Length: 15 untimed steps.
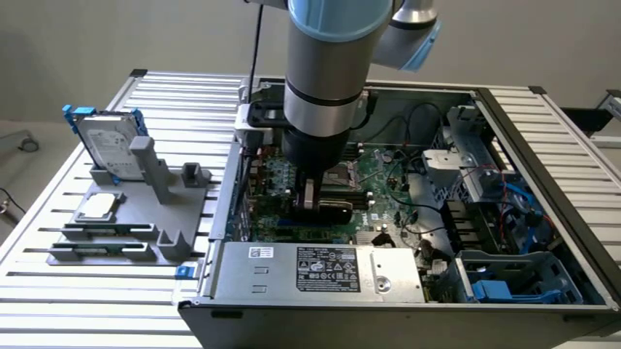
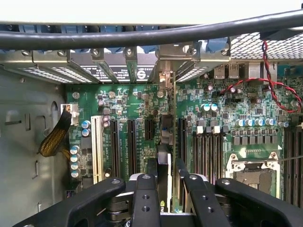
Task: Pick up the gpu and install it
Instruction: 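Insert the gpu into the slot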
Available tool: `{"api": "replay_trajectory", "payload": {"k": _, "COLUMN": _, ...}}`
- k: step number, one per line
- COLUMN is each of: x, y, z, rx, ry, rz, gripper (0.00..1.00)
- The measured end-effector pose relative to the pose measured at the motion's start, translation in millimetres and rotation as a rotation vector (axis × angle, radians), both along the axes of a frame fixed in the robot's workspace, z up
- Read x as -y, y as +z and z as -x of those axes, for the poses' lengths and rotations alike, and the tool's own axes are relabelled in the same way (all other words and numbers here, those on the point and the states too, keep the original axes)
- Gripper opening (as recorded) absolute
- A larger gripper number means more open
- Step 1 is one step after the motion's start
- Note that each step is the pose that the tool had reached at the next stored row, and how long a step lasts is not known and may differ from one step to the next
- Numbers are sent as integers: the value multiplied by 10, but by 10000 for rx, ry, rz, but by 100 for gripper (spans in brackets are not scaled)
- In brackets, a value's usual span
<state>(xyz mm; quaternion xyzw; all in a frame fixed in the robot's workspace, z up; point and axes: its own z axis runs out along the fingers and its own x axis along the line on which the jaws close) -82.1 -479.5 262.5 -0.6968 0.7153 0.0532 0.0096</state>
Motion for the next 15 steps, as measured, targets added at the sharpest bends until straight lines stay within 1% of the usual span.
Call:
{"api": "replay_trajectory", "payload": {"k": 7, "x": 0, "y": -5, "z": 0, "rx": -32, "ry": 10, "rz": 0, "gripper": 26}}
{"api": "replay_trajectory", "payload": {"k": 10, "x": 0, "y": -5, "z": -1, "rx": -56, "ry": 15, "rz": -2, "gripper": 26}}
{"api": "replay_trajectory", "payload": {"k": 12, "x": -1, "y": 6, "z": -3, "rx": -82, "ry": 18, "rz": -6, "gripper": 26}}
{"api": "replay_trajectory", "payload": {"k": 15, "x": 0, "y": 40, "z": -4, "rx": -105, "ry": 28, "rz": -2, "gripper": 26}}
